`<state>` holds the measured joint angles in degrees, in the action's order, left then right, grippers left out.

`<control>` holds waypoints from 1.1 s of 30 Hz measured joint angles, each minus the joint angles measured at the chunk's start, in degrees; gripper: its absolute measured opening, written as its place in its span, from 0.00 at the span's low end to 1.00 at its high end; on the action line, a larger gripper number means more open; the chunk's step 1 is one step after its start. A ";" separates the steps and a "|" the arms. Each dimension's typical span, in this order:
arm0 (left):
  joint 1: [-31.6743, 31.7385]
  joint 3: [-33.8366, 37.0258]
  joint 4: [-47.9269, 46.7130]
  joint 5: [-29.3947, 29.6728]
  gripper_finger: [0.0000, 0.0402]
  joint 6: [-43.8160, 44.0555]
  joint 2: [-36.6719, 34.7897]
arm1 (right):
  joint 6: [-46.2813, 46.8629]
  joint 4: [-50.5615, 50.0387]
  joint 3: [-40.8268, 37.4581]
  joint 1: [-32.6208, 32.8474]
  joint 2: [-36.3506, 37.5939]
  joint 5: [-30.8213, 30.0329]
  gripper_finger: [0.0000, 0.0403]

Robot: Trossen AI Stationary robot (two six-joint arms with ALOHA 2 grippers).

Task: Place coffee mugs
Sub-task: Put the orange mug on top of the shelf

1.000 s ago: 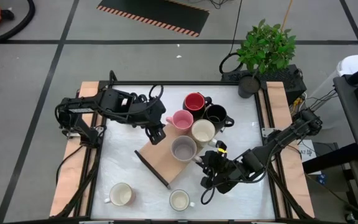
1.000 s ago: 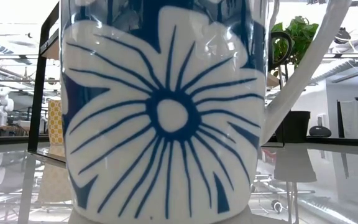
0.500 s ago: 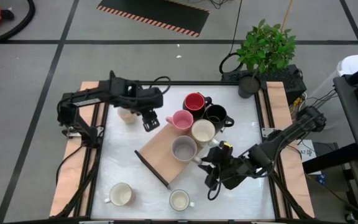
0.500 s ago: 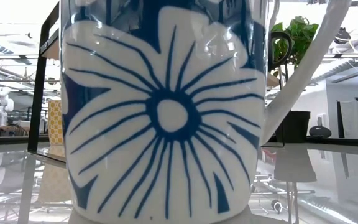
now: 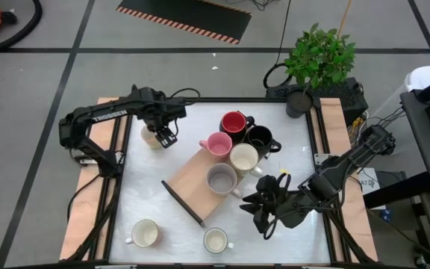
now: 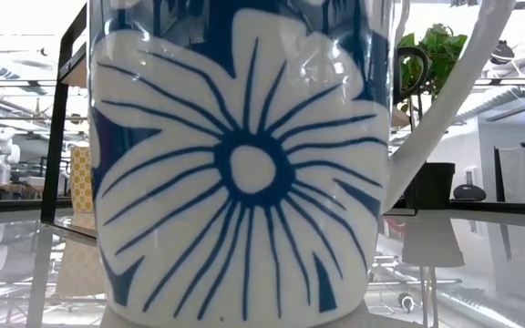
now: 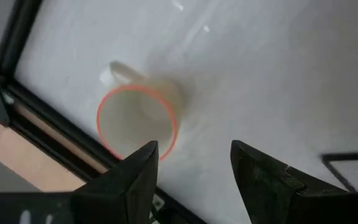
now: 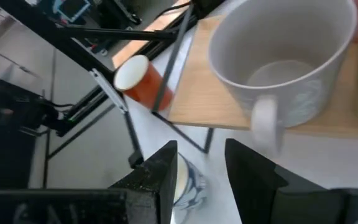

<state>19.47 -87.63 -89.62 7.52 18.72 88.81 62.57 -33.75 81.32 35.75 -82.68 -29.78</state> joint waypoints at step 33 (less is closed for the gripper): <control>10.15 23.96 16.69 -8.43 0.05 -4.86 -2.46 | -2.42 0.42 0.00 0.37 0.01 -0.03 0.31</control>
<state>29.61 -63.67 -72.94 -0.91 13.85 86.35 60.15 -33.33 81.32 36.12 -82.67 -29.81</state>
